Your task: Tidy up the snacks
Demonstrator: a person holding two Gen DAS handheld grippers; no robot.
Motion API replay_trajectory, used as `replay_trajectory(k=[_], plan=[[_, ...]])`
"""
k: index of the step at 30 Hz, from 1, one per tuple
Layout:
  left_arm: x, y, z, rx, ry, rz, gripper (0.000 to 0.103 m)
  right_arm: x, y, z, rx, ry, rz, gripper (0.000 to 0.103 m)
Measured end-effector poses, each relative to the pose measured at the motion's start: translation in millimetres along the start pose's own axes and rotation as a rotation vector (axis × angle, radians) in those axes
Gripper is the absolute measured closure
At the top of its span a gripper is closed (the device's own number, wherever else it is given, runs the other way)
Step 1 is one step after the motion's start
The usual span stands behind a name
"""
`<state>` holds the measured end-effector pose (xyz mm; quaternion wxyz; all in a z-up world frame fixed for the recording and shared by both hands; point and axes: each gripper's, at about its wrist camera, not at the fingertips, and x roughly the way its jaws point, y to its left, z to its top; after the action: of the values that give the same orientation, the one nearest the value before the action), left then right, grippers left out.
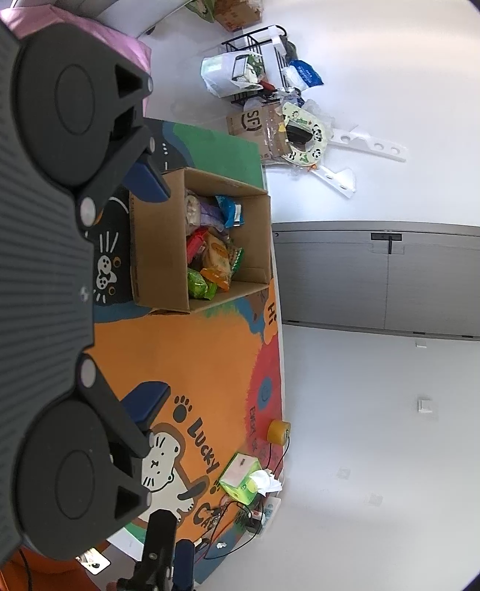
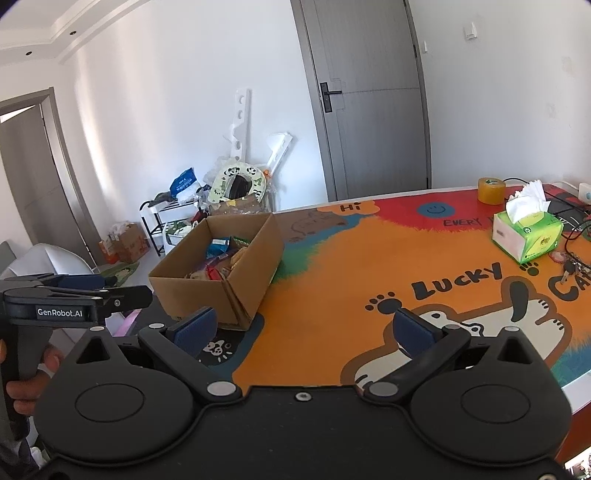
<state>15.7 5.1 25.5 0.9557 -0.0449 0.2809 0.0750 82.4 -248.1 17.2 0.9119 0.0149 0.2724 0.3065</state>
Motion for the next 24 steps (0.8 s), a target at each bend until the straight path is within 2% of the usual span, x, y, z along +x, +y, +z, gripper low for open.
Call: replay_trajectory(k=[24], plan=[[2.7,3.1,-2.4,-0.015,0.013,-0.006,0.001,2.7,-0.3,-1.4,-0.003,0.004,-0.002,0.000]])
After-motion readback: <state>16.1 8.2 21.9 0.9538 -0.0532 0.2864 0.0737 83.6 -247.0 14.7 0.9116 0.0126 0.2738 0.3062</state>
